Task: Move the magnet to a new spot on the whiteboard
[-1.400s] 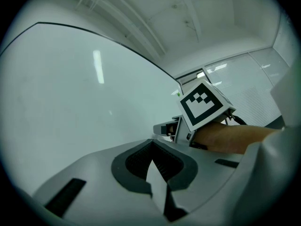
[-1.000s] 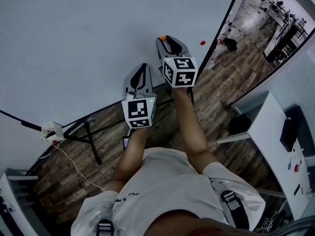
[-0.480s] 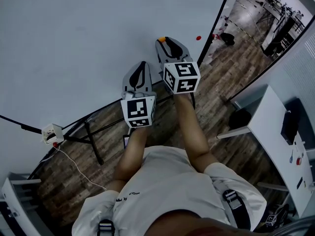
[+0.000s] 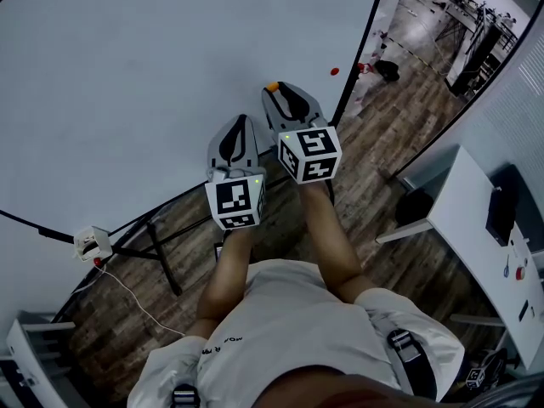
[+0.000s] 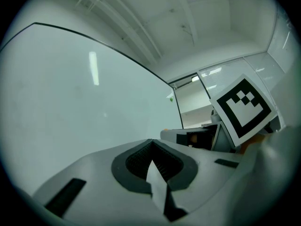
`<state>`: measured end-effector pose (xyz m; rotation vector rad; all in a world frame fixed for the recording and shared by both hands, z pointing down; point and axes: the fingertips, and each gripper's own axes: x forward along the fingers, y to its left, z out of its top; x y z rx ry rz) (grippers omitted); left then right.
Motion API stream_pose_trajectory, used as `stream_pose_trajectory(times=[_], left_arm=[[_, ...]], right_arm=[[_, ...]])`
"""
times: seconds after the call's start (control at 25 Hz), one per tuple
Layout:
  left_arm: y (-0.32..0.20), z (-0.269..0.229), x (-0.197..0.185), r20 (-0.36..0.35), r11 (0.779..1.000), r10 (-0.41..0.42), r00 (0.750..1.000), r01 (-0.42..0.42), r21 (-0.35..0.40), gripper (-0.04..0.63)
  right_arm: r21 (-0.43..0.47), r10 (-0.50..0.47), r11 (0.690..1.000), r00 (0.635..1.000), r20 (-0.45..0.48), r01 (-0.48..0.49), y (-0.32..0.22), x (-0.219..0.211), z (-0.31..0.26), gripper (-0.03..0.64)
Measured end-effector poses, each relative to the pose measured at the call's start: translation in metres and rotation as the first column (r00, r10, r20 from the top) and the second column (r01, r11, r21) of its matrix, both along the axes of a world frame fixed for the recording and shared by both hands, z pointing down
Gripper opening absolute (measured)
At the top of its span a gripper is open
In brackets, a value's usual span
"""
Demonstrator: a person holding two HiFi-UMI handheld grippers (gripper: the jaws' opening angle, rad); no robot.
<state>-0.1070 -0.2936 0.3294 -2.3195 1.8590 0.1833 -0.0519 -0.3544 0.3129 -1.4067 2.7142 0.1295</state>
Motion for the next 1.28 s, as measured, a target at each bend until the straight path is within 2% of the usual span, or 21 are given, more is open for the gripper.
stream_pose_trajectory(times=[1.28], left_arm=[[0.010, -0.015, 0.016, 0.029, 0.999, -0.004, 1.000, 0.003, 0.033, 0.003]], right_arm=[[0.032, -0.010, 0.999, 1.000, -0.003, 0.010, 0.038, 0.020, 0.000, 0.132]])
